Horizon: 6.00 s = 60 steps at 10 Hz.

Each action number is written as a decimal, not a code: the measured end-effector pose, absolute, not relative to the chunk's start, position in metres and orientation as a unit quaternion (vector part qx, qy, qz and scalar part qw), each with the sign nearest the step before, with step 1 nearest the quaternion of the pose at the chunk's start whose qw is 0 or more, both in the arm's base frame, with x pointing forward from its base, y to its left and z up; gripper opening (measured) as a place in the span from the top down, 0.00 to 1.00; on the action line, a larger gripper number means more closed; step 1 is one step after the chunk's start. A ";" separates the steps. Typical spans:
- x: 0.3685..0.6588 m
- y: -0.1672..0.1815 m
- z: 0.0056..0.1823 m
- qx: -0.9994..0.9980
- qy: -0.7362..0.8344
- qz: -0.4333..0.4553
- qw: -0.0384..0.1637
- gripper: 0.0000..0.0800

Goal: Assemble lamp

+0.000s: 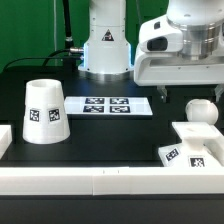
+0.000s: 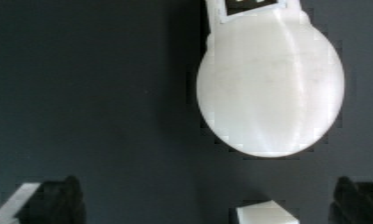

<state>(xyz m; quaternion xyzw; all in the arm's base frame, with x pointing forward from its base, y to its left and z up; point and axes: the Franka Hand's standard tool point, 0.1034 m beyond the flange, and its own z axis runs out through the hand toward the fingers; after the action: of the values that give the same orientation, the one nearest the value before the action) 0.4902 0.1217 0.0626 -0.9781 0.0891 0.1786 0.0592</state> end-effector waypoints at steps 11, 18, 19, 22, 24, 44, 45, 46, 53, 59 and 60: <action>0.474 0.161 0.052 -0.924 0.049 0.372 0.068 0.13; 0.469 0.161 0.041 -0.923 0.050 0.377 0.064 0.13; 0.467 0.161 0.037 -0.922 0.050 0.379 0.063 0.13; 0.463 0.160 0.023 -0.920 0.053 0.383 0.062 0.13; 0.459 0.160 0.015 -0.918 0.054 0.387 0.061 0.13; 0.528 0.124 0.103 -0.954 0.008 0.278 0.108 0.28; 0.537 0.119 0.112 -0.963 0.006 0.247 0.110 0.28; 0.544 0.118 0.122 -0.967 0.003 0.231 0.111 0.28; 0.588 0.095 0.127 -0.995 -0.042 -0.018 0.090 0.28; 0.616 0.071 0.135 -0.975 -0.058 -0.208 0.045 0.28; 0.616 0.077 0.137 -0.975 -0.064 -0.207 0.046 0.28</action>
Offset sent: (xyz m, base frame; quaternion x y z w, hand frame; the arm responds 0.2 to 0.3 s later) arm -0.0008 0.0376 0.0100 0.0408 -0.1900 -0.0034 0.9809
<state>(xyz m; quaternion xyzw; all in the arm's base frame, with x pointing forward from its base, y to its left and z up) 0.6157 0.0768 0.1373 -0.9751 -0.0643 -0.2070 0.0461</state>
